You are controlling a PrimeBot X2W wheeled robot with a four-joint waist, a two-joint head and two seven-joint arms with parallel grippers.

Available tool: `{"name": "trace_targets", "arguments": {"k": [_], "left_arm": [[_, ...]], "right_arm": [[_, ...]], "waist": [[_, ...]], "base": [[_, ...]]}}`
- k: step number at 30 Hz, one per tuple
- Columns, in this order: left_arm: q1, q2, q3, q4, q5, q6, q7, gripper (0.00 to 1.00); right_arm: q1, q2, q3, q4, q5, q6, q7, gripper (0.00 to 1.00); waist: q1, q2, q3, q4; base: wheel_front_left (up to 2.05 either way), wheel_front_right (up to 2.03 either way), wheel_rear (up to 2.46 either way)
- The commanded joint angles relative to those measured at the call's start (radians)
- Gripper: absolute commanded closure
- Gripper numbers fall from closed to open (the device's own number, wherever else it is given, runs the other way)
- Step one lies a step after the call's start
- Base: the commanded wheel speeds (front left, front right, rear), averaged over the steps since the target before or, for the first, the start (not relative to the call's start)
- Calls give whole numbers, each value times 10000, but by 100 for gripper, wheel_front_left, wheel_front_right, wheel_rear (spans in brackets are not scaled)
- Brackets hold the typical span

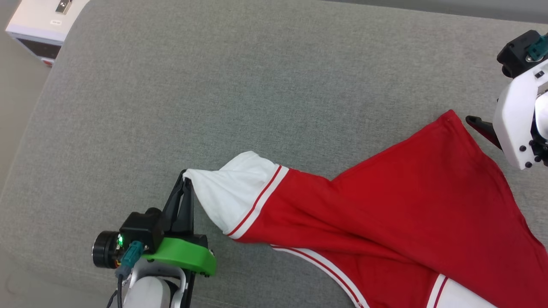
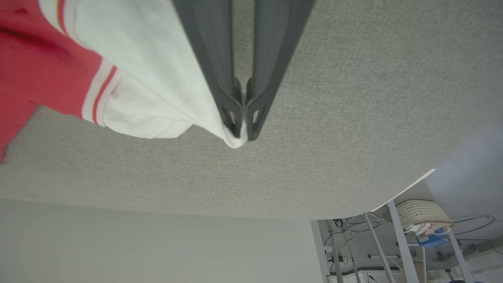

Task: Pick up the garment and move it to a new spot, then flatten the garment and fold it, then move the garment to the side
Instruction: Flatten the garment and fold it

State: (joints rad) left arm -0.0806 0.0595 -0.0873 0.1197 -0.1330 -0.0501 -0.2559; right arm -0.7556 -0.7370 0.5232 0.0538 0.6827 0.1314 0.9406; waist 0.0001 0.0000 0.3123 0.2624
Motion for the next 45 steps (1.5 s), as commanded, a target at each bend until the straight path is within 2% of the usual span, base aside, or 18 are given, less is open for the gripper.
{"name": "trace_targets", "arguments": {"k": [1, 13, 19, 20, 21, 22, 35, 45], "left_arm": [[-269, -55, -52, -63, 48, -39, -59, 100], [-944, -89, -520, -113, -241, 86, -59, 100], [-928, -91, -571, -103, -330, 218, -59, 100], [-905, -91, -545, -100, -323, 233, -59, 100], [-887, -91, -521, -94, -313, 244, -59, 100], [-866, -92, -495, -86, -303, 252, -59, 100], [-712, 24, -140, 3, 104, 104, -59, 100], [-1208, 593, 130, -371, 501, -133, -59, 100]], "right_arm": [[-331, -86, 317, 264, -11, -7, 97, 0], [-1088, 24, 2413, 2559, 117, -7, -227, 0], [-1135, -97, 3366, 2992, 697, -7, -161, 0], [-1207, -112, 3474, 3011, 790, -7, -182, 55], [-1275, -124, 3537, 3027, 851, -7, -230, 80], [-1361, -136, 3610, 3045, 901, -7, -312, 100], [-2098, 310, 3678, 3237, 1425, -7, -2750, 100], [-1878, 45, 3214, 2743, 1917, -7, -5107, 100]], "waist": [[-1, 0, 528, 472], [-1, 0, 1354, 1053], [-1, 0, 1326, 1054], [-1, 0, 1302, 1018], [-1, 0, 1278, 989], [-1, 0, 1246, 954], [-1, 0, 165, 277], [-1, 0, -1123, -403]], "base": [[0, 0, 0], [0, 0, 0], [0, 0, 0], [0, 0, 0], [0, 0, 0], [0, 0, 0], [0, 0, 0], [0, 0, 0]]}}
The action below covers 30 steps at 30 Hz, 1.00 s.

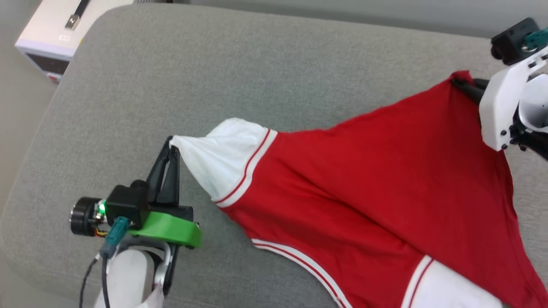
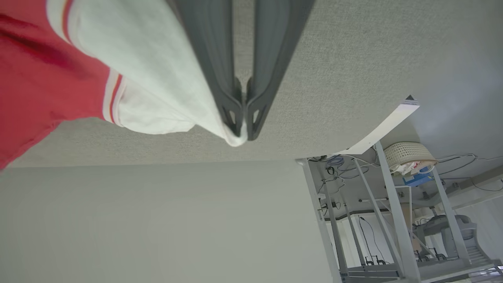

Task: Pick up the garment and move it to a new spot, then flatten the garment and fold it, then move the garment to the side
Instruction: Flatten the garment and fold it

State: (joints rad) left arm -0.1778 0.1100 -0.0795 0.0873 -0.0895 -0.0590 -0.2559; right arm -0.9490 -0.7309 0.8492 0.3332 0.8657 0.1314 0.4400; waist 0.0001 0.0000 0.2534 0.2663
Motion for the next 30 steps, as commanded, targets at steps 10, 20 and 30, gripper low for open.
{"name": "trace_targets", "arguments": {"k": [10, 20, 30], "left_arm": [[-2037, 939, 153, -860, 187, -308, 174, 100], [-5477, 1626, -258, -939, -115, -601, 1038, 100], [-8280, 1881, -907, -68, -427, -686, 1339, 100]], "right_arm": [[215, -132, -1368, -812, 43, -7, -1849, 100], [31, 68, -3200, -1450, -559, -7, -2335, 100], [-910, 448, -4535, -1957, -1501, -7, -1799, 100]], "waist": [[-1, 0, -1263, -1093], [-1, 0, -1287, -1566], [-1, 0, -5, -1741]], "base": [[0, 0, 0], [0, 0, 0], [0, 0, 0]]}}
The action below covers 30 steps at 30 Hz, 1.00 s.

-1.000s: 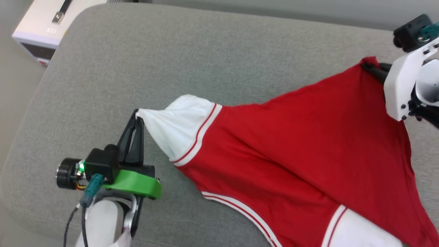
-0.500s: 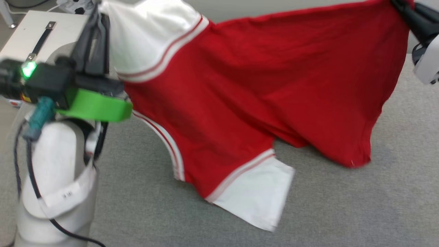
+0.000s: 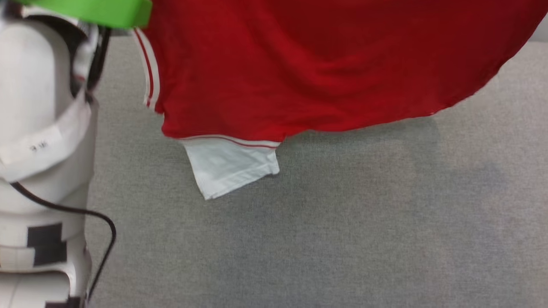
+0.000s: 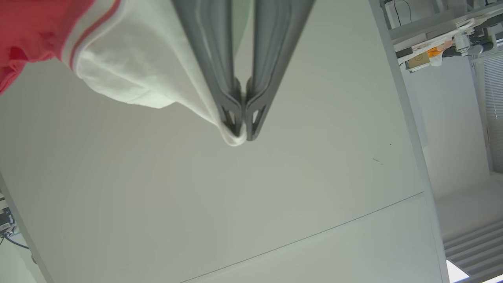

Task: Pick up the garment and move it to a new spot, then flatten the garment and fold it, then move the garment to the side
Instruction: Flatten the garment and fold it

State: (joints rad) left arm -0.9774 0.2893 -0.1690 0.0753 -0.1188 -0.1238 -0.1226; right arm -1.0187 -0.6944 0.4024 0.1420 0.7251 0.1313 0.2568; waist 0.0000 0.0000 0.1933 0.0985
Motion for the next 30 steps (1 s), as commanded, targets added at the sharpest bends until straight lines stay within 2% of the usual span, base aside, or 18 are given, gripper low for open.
{"name": "trace_targets", "arguments": {"k": [1, 7, 14, 23, 30], "left_arm": [[-564, 111, -50, 166, -163, -41, 9, 100], [-2826, 440, -236, 1154, -464, -60, -28, 100], [-5736, 896, -766, 2822, -1013, -66, -511, 100], [-8534, 1269, -1386, 4654, -1464, -68, -1012, 100], [-9214, 1362, -1780, 5594, -1760, -68, -1251, 100]], "right_arm": [[-399, 152, -180, -36, -204, -6, 57, 100], [-2298, 548, -552, 279, -995, -6, 457, 100], [-5070, 1224, -385, 1650, -1941, -6, 248, 100], [-7964, 1899, 265, 3843, -2399, -6, -709, 100], [-8963, 2201, 777, 5253, -2262, -6, -1385, 100]], "waist": [[0, 0, 781, -73], [0, 0, 2376, -189], [0, 0, 3846, -426], [0, 0, 4585, -607], [0, 0, 4806, -591]], "base": [[0, 0, 0], [0, 0, 0], [0, 0, 0], [0, 0, 0], [0, 0, 0]]}}
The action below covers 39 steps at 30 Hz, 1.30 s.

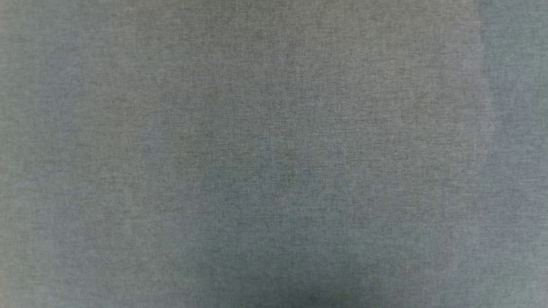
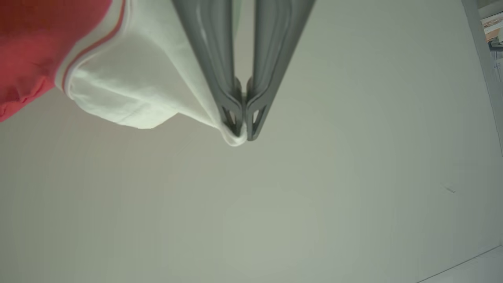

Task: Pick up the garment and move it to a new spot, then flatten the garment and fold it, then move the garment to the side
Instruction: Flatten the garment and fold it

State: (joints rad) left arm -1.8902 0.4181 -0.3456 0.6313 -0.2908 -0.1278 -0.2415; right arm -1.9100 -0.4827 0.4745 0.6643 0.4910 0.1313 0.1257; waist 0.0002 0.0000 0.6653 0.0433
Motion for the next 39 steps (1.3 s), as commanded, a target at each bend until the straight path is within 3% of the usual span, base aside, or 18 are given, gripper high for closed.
{"name": "trace_targets", "arguments": {"k": [1, 8, 17, 24, 31, 39], "left_arm": [[-46, 102, -31, 140, -105, -28, -99, 100], [884, 263, 158, 341, -483, -28, -195, 100], [3857, 470, 417, -706, -800, -28, -200, 100], [6654, 482, 862, -1608, -919, -27, -201, 100], [9527, 362, 1350, -2628, -935, -2, -202, 100], [13147, 116, 1457, -3690, -855, 263, -202, 100]], "right_arm": [[-68, 125, 203, 193, 135, -6, -163, 100], [374, 265, 1075, 883, 754, -6, -719, 100], [2523, 156, 2207, 966, 1858, -6, -1559, 100], [4581, -225, 2860, 455, 2813, -6, -2109, 100], [6738, -1054, 3602, -473, 3514, -6, -2381, 100], [9357, -1538, 4256, -1442, 4021, -6, -2535, 100]], "waist": [[-2, 0, 119, -38], [-2, 0, 211, -62], [-2, 0, -463, -36], [-2, 0, -1356, -33], [-2, 0, -2332, 91], [-2, 0, -3479, 97]], "base": [[0, 0, 0], [0, 0, 0], [0, 0, 0], [0, 0, 0], [0, 0, 0], [0, 0, 0]]}}
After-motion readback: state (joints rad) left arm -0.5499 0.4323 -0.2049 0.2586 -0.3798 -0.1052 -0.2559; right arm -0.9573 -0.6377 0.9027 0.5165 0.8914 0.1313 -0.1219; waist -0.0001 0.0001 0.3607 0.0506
